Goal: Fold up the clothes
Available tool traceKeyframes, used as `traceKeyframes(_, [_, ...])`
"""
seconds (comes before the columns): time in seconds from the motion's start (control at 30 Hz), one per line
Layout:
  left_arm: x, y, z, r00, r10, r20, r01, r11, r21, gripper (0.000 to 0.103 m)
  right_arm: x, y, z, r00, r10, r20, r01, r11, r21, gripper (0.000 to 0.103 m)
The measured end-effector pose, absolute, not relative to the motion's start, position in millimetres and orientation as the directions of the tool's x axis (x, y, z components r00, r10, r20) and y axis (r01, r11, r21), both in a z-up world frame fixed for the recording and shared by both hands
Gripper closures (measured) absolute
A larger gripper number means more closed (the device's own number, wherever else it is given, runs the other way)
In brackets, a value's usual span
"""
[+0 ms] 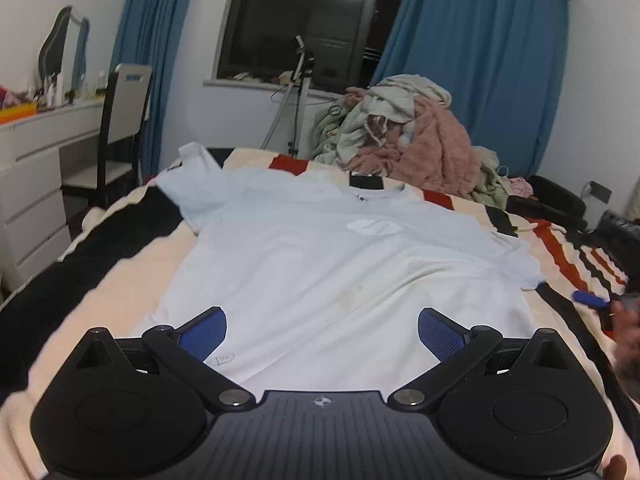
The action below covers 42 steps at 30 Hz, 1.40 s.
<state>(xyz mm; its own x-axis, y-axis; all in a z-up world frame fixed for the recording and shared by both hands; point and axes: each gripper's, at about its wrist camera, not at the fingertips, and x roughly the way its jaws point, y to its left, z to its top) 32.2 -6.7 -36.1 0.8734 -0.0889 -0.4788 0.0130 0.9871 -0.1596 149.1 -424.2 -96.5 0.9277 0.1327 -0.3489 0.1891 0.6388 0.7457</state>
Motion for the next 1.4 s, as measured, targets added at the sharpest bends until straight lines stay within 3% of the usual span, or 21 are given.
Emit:
traceKeyframes(0.07, [36.2,-5.3,-39.6,0.868,-0.083,-0.489,-0.001,0.986,-0.168,0.0,179.6,-446.6,-117.2,0.926,0.149,-0.346,0.216,0.544,0.811,0.022])
traceKeyframes(0.2, [47.5,-4.2,-48.6,0.856,-0.061,-0.514,-0.035,0.984,-0.176,0.0,227.7,-480.7,-173.4,0.923,0.157,-0.352,0.259,0.424,0.868,0.023])
traceKeyframes(0.33, [66.1,-2.5,-59.0,0.845,-0.048,-0.532,-0.063,0.98,-0.188,0.0,264.3,-495.5,-208.5,0.926,0.103,-0.363,0.283,0.447,0.848,0.029])
traceKeyframes(0.47, [80.7,0.4,-67.3,0.859,0.054,-0.51,-0.139,0.982,-0.13,0.0,298.5,-504.7,-220.1,0.957,0.077,-0.28,0.21,0.484,0.849,0.03])
traceKeyframes(0.7, [109.5,11.1,-83.9,0.852,0.1,-0.514,-0.187,0.975,-0.119,0.0,343.8,-518.0,-235.7,0.989,0.016,-0.147,0.12,0.487,0.865,0.03])
traceKeyframes(0.93, [132.7,13.0,-101.7,0.835,0.094,-0.542,-0.189,0.974,-0.124,0.0,382.6,-533.9,-237.2,0.996,0.016,-0.087,0.065,0.54,0.839,0.03])
traceKeyframes(1.03, [137.2,10.6,-104.7,0.835,0.08,-0.544,-0.178,0.976,-0.129,0.0,392.2,-536.5,-235.5,0.994,0.014,-0.109,0.082,0.565,0.821,0.035])
traceKeyframes(1.07, [137.5,10.0,-104.3,0.836,0.077,-0.544,-0.175,0.976,-0.13,0.0,395.4,-535.8,-231.9,0.991,0.008,-0.136,0.106,0.582,0.806,0.039])
traceKeyframes(1.13, [136.7,9.8,-102.7,0.835,0.069,-0.545,-0.171,0.975,-0.139,0.0,400.8,-532.5,-219.1,0.976,-0.029,-0.216,0.186,0.628,0.756,0.059])
traceKeyframes(1.17, [134.9,9.7,-100.8,0.839,0.061,-0.541,-0.165,0.976,-0.145,0.0,402.4,-530.0,-209.8,0.963,-0.061,-0.262,0.237,0.653,0.719,0.081])
traceKeyframes(1.2, [133.1,9.7,-98.9,0.842,0.054,-0.536,-0.158,0.976,-0.151,0.0,401.0,-525.5,-196.6,0.948,-0.11,-0.3,0.291,0.681,0.671,0.094])
traceKeyframes(1.3, [127.6,11.7,-91.3,0.847,0.025,-0.531,-0.14,0.974,-0.177,0.0,395.1,-505.5,-154.3,0.93,-0.196,-0.311,0.344,0.763,0.548,0.097])
traceKeyframes(1.4, [118.7,24.3,-82.5,0.849,0.029,-0.528,-0.162,0.965,-0.208,0.0,389.5,-467.0,-96.3,0.935,-0.258,-0.244,0.337,0.863,0.377,0.098])
